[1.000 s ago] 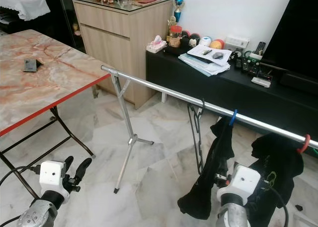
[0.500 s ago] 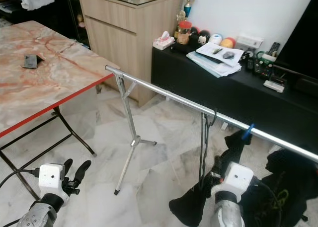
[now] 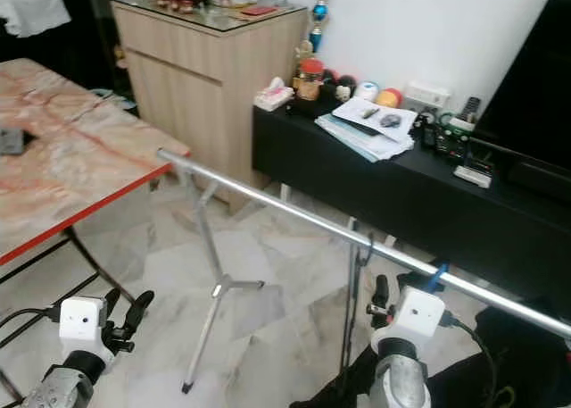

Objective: Hang hanger

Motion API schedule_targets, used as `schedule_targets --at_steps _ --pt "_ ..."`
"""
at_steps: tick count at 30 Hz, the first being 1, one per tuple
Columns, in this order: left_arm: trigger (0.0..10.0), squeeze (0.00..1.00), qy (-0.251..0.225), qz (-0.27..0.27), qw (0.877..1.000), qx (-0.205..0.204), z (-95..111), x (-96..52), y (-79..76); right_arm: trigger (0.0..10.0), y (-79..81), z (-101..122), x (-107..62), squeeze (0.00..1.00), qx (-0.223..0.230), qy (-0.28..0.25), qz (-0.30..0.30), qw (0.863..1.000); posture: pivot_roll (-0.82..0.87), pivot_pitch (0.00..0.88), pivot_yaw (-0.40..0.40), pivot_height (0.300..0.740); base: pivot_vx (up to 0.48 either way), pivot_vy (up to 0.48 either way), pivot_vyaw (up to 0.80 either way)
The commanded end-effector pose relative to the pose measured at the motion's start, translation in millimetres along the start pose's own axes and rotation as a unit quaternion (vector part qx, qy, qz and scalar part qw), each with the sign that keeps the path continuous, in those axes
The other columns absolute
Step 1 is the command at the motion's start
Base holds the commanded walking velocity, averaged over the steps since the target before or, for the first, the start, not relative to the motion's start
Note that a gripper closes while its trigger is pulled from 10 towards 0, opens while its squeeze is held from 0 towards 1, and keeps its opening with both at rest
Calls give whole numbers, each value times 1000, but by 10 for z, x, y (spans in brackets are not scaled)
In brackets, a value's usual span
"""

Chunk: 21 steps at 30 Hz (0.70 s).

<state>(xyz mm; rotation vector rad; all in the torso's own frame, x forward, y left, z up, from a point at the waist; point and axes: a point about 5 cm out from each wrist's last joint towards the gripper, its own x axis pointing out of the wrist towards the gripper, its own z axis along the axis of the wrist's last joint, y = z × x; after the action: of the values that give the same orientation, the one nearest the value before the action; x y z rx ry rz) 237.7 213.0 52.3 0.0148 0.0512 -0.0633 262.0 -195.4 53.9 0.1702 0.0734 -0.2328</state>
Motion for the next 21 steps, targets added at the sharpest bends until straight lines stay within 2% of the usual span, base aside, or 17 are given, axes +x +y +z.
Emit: schedule_targets --at_steps 1,9,11,12,13,15,16,17,18,21 --pt "10000 0 -4 -7 1000 -1 19 12 -39 10000 -77 10 -5 0 -3 -2 -14 1000 -20 67 -56 740 322 0 0" --pt "10000 0 -4 -7 1000 -1 19 12 -37 10000 -73 10 -5 0 -3 -2 -14 1000 -20 67 -56 740 322 0 0" --pt "10000 0 -2 -8 1000 0 -2 -23 -11 10000 -159 -25 -55 0 3 -2 -60 998 -11 53 -57 740 0 0 0" --pt "10000 0 1 -8 1000 2 -15 -34 -2 10000 -205 -16 -52 196 14 -5 -85 996 -8 60 -57 740 0 0 0" --pt "10000 0 7 -8 1000 6 -39 -55 11 10000 -216 -31 -91 1000 19 0 -92 996 -16 72 -53 740 0 0 0" --pt "10000 0 15 -8 1000 9 -67 -74 20 10000 -209 -73 -139 1000 23 13 -87 996 -16 71 -53 740 0 0 0" --pt "10000 0 17 -9 1000 9 -73 -75 19 10000 -200 -109 -155 957 22 22 -82 996 -15 71 -53 740 0 0 0" --pt "10000 0 17 -10 1000 8 -75 -72 15 10000 -195 -138 -159 698 22 29 -78 996 -14 71 -53 740 0 0 0" --pt "10000 0 18 -11 1000 8 -77 -68 10 10000 -187 -162 -161 0 20 35 -74 996 -13 70 -54 740 0 0 0" --pt "10000 0 18 -12 1000 7 -78 -61 3 10000 -175 -180 -160 0 21 38 -69 997 -12 69 -54 740 0 0 0"
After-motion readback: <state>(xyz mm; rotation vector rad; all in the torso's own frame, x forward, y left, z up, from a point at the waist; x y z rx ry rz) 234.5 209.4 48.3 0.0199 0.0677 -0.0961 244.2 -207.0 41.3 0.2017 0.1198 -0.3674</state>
